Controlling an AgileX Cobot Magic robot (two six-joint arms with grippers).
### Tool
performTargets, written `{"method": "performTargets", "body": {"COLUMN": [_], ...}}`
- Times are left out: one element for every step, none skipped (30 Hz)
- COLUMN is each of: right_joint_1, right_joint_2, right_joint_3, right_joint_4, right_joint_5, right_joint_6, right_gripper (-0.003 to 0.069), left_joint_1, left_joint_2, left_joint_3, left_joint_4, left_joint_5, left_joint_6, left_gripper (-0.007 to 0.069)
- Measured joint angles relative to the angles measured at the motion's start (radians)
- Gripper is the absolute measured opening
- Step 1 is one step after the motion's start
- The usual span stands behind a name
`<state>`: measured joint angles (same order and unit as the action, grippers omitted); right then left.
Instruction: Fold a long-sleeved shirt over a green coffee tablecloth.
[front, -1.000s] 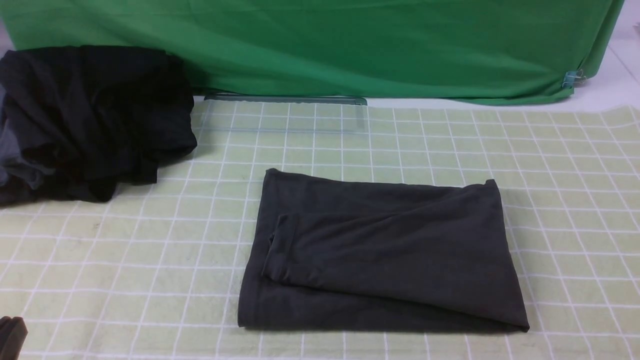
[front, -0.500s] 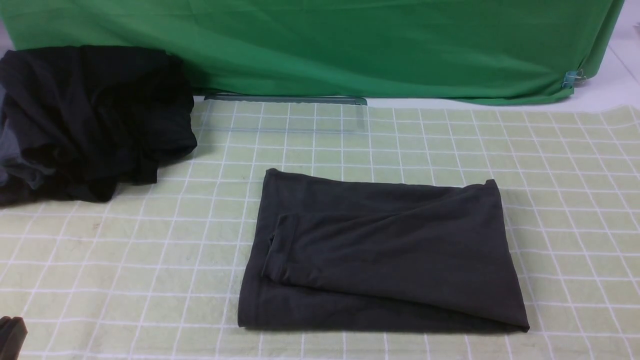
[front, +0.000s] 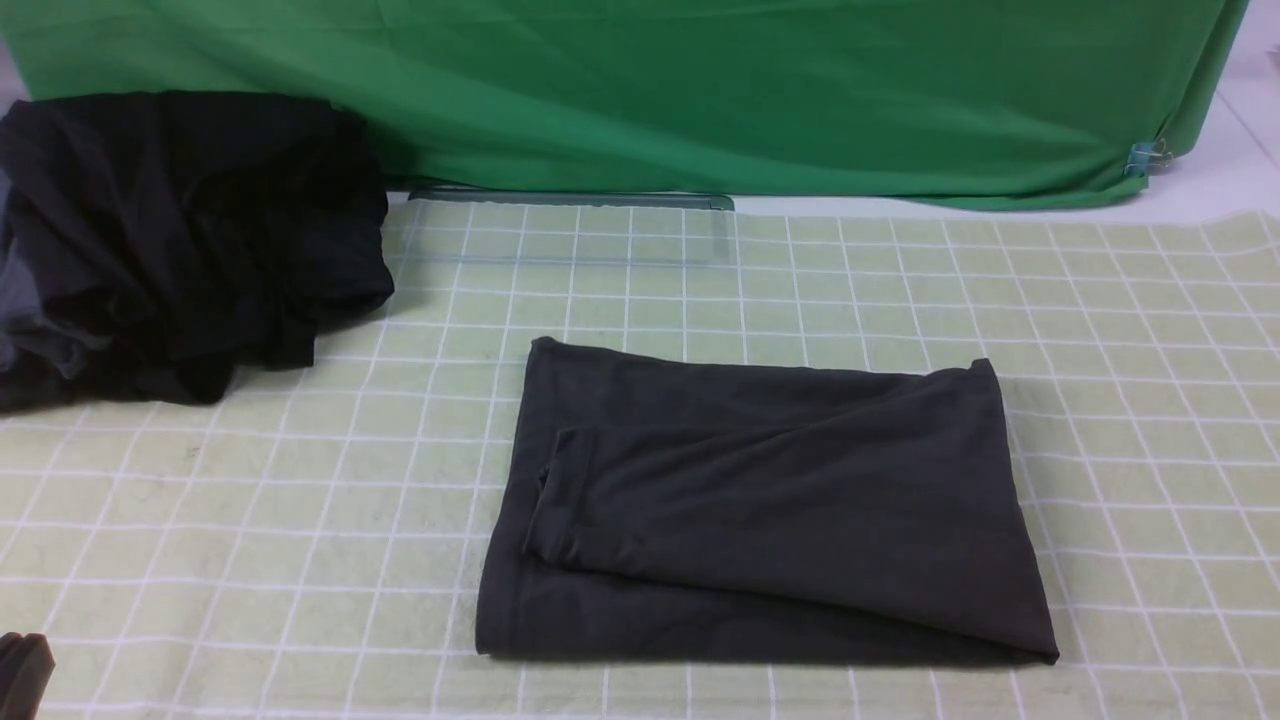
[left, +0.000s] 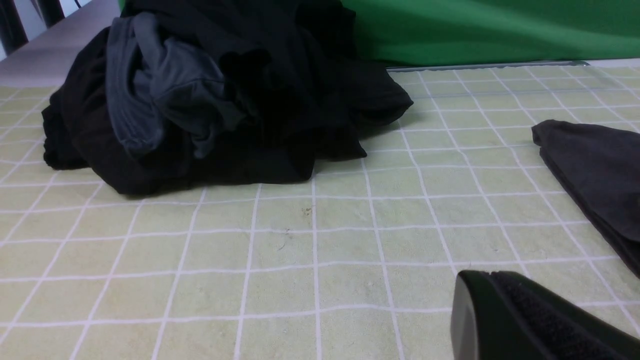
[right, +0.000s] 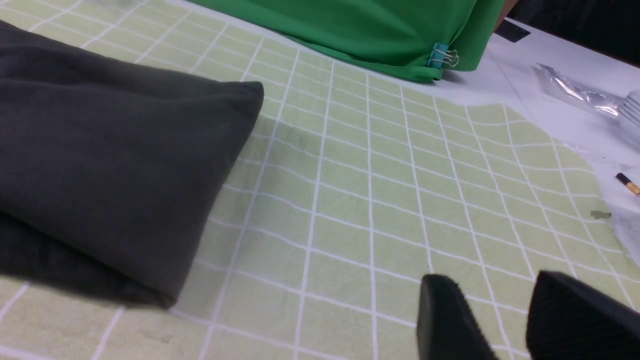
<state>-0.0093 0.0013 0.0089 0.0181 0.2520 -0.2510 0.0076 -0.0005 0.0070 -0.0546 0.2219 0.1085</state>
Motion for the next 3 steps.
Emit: {"method": "performTargets", "body": {"right_joint_1": [0.0, 0.0, 0.0], "right_joint_2": [0.0, 0.0, 0.0], "right_joint_3": [0.0, 0.0, 0.0], "right_joint_4": [0.0, 0.0, 0.0], "right_joint_5": [0.0, 0.0, 0.0], "right_joint_6": [0.0, 0.0, 0.0], "right_gripper": [0.0242, 0.0242, 0.0242], "left_joint_1": [0.0, 0.0, 0.0], "left_joint_2": [0.0, 0.0, 0.0], "left_joint_3": [0.0, 0.0, 0.0], "left_joint_4": [0.0, 0.0, 0.0], "left_joint_5": [0.0, 0.0, 0.0], "left_joint_6": [0.0, 0.0, 0.0], "left_gripper": [0.0017, 0.0017, 0.0017]}}
